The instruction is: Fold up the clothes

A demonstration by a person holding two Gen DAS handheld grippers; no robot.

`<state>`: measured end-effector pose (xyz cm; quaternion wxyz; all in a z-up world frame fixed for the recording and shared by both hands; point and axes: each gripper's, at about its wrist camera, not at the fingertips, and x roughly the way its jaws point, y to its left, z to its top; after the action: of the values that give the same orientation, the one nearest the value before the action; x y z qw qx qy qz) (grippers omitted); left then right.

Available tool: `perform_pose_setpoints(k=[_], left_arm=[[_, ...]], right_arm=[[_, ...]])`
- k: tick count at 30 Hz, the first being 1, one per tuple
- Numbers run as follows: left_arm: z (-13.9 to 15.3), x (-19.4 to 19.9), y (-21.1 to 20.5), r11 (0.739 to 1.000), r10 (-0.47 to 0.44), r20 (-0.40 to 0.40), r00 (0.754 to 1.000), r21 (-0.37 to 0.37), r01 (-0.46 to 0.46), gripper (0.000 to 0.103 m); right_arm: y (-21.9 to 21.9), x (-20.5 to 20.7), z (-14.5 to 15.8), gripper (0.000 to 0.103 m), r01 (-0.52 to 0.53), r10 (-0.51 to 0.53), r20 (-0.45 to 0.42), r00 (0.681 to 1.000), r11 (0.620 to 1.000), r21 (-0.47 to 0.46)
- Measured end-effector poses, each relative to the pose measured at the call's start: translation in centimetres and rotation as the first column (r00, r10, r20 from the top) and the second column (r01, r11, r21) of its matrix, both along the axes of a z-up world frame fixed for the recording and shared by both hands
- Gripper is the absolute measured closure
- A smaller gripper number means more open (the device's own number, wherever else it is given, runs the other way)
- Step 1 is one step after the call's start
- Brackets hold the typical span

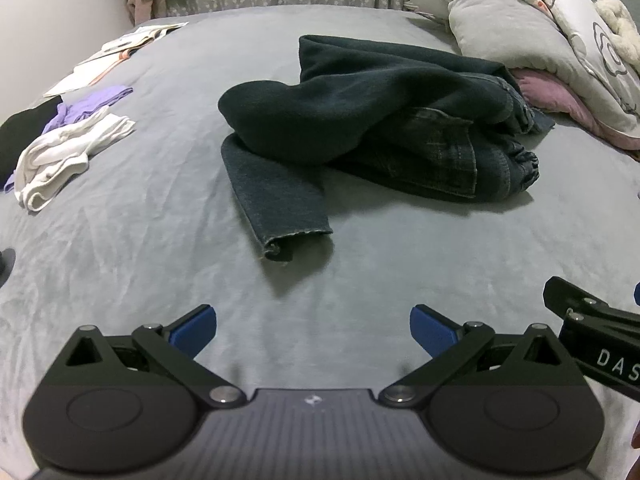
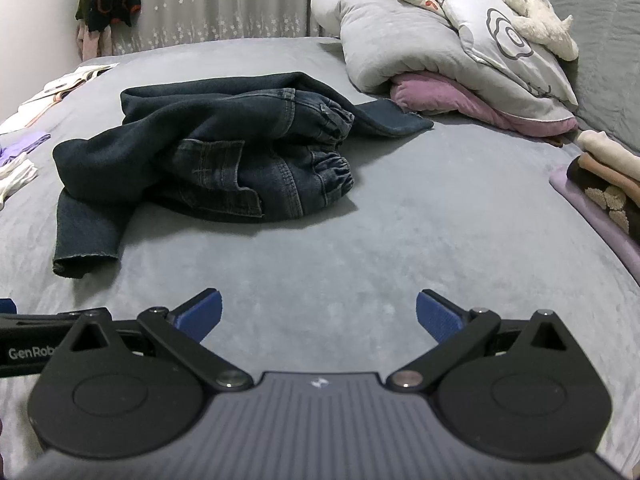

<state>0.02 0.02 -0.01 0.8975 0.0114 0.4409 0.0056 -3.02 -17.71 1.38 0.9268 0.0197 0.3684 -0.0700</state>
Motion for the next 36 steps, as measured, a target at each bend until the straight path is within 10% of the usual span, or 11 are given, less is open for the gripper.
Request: perform_pose_setpoints(k=[36], left_arm=[[-0.5, 1.1, 0.5, 1.000, 0.015, -0.041, 0.999, 0.013, -0.014, 0.001]], right_arm=[[-0.3, 0.3, -0.3, 0.000, -0.001, 0.001, -0.024, 1.000, 1.000, -0.009]])
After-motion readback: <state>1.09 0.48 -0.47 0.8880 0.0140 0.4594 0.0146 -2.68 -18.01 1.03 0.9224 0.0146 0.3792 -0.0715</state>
